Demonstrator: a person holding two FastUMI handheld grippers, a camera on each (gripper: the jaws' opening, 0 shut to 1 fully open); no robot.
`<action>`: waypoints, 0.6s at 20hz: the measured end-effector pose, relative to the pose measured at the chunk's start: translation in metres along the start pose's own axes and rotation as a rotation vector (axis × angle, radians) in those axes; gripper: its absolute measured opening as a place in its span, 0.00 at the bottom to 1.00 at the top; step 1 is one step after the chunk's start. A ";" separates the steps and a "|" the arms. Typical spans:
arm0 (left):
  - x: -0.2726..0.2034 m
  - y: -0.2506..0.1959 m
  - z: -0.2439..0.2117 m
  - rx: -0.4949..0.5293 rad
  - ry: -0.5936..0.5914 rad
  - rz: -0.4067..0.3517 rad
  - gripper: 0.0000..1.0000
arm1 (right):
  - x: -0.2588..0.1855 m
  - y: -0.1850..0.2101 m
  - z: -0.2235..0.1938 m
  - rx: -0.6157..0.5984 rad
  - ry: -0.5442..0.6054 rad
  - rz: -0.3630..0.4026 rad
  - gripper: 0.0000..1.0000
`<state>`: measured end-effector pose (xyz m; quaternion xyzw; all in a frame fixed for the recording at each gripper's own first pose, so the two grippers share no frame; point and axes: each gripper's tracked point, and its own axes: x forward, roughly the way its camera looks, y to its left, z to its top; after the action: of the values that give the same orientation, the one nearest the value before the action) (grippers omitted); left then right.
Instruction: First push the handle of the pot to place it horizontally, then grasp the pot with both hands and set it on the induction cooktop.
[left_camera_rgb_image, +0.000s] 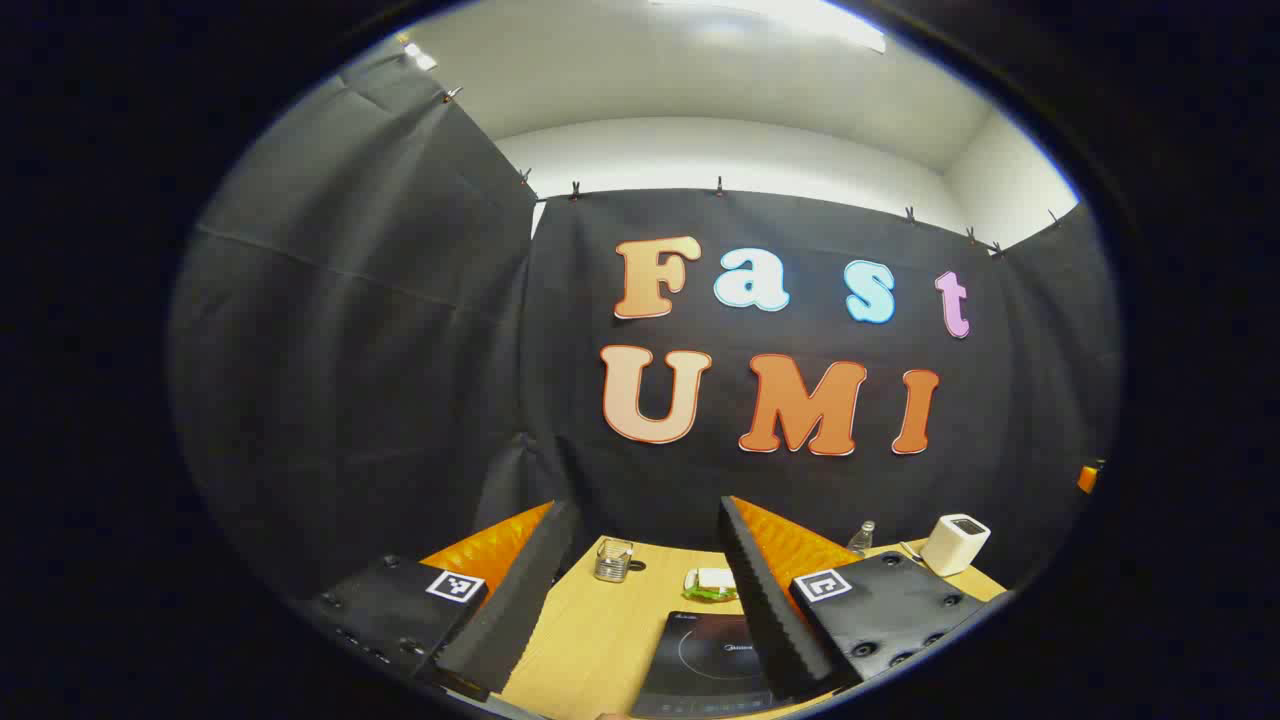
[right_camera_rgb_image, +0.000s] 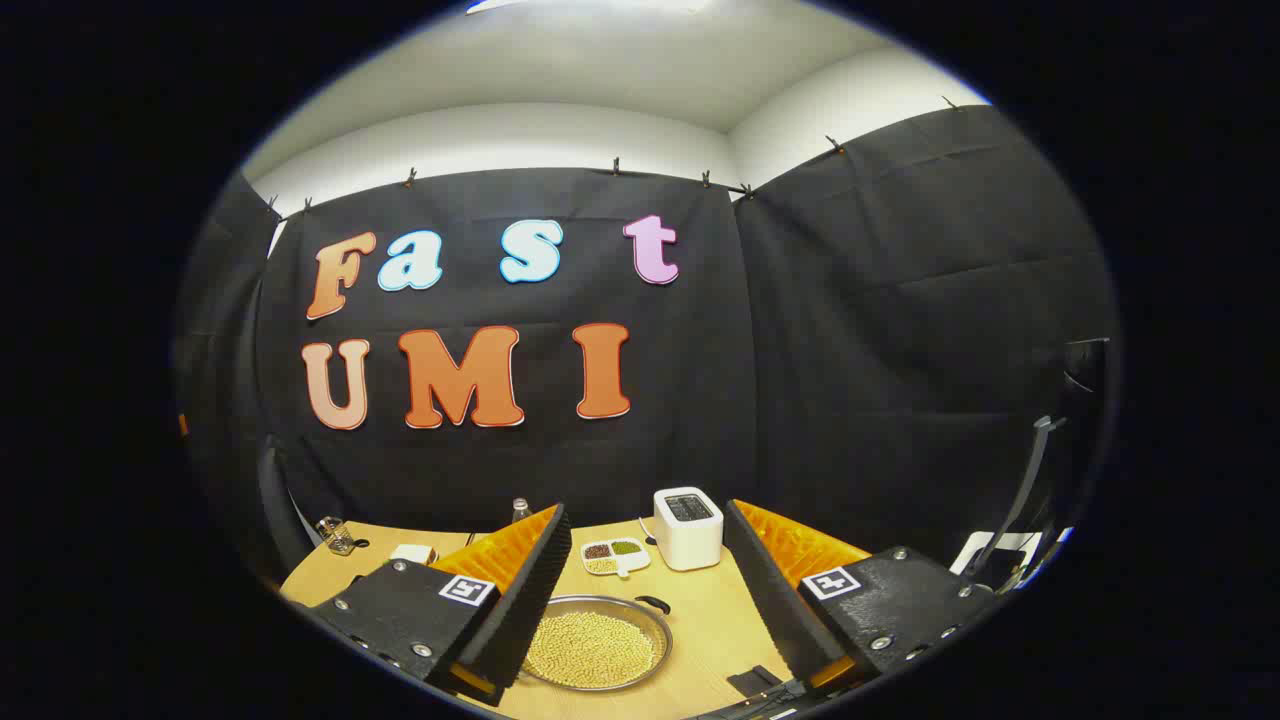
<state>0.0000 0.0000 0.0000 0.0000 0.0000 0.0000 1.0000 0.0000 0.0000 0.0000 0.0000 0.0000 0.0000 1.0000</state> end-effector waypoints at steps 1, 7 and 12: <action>0.000 0.002 0.001 0.006 0.000 0.007 0.97 | -0.001 -0.001 -0.002 -0.001 0.010 0.000 0.96; 0.000 0.009 -0.005 -0.005 0.012 0.010 0.96 | -0.005 0.003 -0.003 -0.005 0.020 0.009 0.96; -0.002 0.014 -0.002 -0.003 0.003 0.019 0.97 | -0.005 0.002 -0.005 -0.030 0.026 0.007 1.00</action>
<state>-0.0016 0.0143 -0.0021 -0.0013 0.0016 0.0093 1.0000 -0.0049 0.0019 -0.0051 -0.0148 0.0130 0.0034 0.9998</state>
